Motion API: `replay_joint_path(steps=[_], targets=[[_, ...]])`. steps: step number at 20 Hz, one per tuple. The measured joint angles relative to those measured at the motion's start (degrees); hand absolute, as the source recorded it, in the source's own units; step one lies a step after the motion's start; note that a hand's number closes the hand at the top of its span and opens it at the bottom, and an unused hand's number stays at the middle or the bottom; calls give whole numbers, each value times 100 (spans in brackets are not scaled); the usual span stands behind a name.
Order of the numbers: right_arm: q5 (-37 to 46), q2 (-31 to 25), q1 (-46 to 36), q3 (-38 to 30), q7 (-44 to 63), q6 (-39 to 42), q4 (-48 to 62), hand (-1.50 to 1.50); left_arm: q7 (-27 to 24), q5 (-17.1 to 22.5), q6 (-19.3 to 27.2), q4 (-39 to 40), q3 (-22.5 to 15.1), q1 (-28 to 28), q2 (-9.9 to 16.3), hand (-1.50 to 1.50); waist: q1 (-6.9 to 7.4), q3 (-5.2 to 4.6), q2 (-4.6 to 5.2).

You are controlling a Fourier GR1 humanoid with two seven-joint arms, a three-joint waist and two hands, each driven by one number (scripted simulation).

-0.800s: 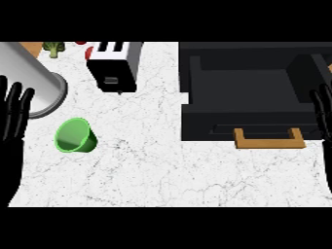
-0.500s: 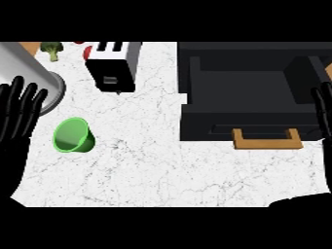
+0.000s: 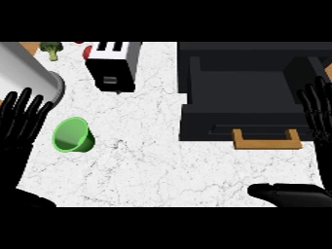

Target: Pick up the cup, place it into the drawer and close the drawer

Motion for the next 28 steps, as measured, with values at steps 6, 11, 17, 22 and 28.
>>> replay_joint_path(steps=[6,11,17,22,28], targets=[[-141,-73,-135,-248,-153,194,305,-150,-451,-155,-234,931,308,-54,52,-150,-7,-2,2],[-137,-66,-162,-303,-242,274,416,-150,-870,-512,-308,1498,543,40,161,-150,-7,-2,1],[-143,-95,-199,-386,-324,368,536,-150,-1729,-1083,-301,3028,796,-355,327,-150,-31,-4,9],[-178,-76,-328,-453,-384,419,719,-150,-2369,-1402,-372,4220,973,-622,565,-150,-29,-4,8],[-204,-66,-279,-509,-373,489,630,-150,-3354,-1825,-373,5938,1057,-1213,782,-150,-48,-6,10]])
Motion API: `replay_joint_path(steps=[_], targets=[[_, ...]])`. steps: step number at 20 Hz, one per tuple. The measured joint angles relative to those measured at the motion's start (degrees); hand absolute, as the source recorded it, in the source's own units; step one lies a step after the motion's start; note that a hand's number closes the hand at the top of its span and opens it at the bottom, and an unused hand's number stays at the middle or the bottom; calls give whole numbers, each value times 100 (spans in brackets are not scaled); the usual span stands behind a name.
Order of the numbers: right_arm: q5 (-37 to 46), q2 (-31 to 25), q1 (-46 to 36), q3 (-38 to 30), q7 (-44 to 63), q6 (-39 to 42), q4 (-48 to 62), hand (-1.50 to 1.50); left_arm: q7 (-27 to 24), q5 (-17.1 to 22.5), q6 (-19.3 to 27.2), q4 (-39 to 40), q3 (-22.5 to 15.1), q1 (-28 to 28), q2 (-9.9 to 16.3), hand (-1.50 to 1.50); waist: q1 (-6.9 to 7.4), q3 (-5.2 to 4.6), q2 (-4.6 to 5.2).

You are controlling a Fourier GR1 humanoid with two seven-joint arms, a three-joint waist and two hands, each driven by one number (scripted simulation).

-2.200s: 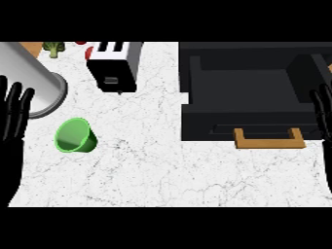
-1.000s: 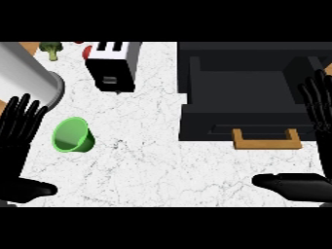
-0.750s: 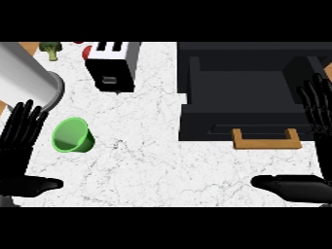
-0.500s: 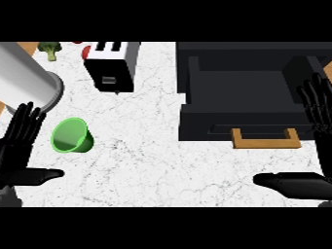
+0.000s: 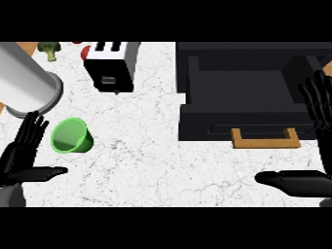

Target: Pick up the cup, place it into the drawer and close the drawer

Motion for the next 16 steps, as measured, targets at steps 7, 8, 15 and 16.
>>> replay_joint_path(steps=[7,8,15,16], targets=[[19,43,-96,-6,53,44,38,-150,-1238,-283,-56,1862,99,-635,240,-150,-21,-4,8],[13,53,-63,-14,10,58,55,-150,-1403,-340,-4,2115,94,-709,232,-150,-26,-4,10],[-8,112,-64,32,33,99,26,-150,-1990,-499,217,3274,160,-1207,358,-150,-75,-12,30],[-8,101,-23,4,-43,116,40,-150,-2059,-528,227,3360,149,-1209,367,-150,-77,-14,31]])
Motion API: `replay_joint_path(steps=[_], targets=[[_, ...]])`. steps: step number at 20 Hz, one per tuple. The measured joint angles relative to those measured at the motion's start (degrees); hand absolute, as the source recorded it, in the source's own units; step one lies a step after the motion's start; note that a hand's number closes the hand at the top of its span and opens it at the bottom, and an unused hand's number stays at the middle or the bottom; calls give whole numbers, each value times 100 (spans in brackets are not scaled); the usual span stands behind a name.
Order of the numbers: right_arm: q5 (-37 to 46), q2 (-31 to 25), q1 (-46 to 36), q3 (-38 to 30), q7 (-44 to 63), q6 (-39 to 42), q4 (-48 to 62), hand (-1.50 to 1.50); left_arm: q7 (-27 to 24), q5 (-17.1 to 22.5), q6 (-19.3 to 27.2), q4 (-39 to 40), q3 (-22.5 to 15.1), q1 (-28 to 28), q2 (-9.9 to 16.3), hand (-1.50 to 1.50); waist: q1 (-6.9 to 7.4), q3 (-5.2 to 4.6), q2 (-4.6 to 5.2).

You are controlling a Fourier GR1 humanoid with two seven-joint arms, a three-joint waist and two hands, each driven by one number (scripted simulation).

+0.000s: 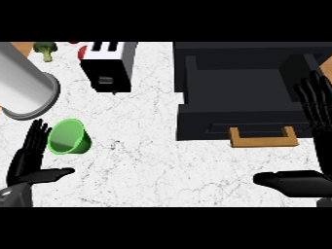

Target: Pick up the cup, place it into the drawer and close the drawer

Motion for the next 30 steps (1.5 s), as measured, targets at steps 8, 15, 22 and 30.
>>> replay_joint_path(steps=[8,15,22,30], targets=[[-56,-29,-3,-35,8,74,-43,-150,-210,-124,38,390,-36,-240,52,-150,-30,-5,13],[-134,-57,-210,-76,152,99,37,-150,-297,-143,43,529,-32,-410,-41,-150,-41,-8,25],[-99,-47,-232,-61,172,96,109,-150,-290,-98,-141,513,-25,-482,-194,-150,-59,-13,36],[-217,-102,-322,-159,105,189,282,-150,-123,20,-633,387,-24,-561,-282,150,-55,-13,38]])
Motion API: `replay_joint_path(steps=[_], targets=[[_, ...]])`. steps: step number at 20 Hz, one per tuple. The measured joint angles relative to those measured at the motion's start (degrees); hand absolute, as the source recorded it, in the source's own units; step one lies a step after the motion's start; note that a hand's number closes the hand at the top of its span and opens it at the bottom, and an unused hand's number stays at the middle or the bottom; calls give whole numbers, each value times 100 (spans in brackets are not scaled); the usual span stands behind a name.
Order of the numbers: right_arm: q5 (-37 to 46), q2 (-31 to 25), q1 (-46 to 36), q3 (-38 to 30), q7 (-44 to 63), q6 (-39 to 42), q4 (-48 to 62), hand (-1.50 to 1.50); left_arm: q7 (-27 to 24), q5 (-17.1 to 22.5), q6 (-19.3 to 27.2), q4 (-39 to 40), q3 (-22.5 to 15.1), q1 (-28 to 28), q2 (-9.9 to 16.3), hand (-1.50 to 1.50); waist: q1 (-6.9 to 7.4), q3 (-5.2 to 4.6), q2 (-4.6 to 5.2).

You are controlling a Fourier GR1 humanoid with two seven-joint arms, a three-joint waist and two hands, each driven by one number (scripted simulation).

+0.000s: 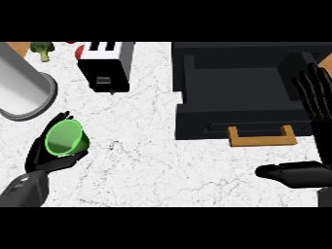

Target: Pick up the cup, place it into the drawer and close the drawer

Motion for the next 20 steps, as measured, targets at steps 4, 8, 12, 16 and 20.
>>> replay_joint_path(steps=[4,8,12,16,20], targets=[[32,29,45,36,-98,21,92,-150,72,33,-224,-91,-48,-25,-134,150,-6,0,2],[74,67,82,61,-112,-17,58,-150,166,150,-455,-171,-35,-64,-254,150,-10,0,-6],[163,59,164,95,-152,-17,24,-150,166,250,-517,-314,-11,-127,-306,150,4,4,-16],[132,18,73,13,-76,-35,52,-150,-83,414,-223,-450,148,-18,-421,150,43,8,-22],[100,-35,6,-45,17,-24,35,-150,-316,569,127,-606,305,50,-591,150,70,12,-35]])
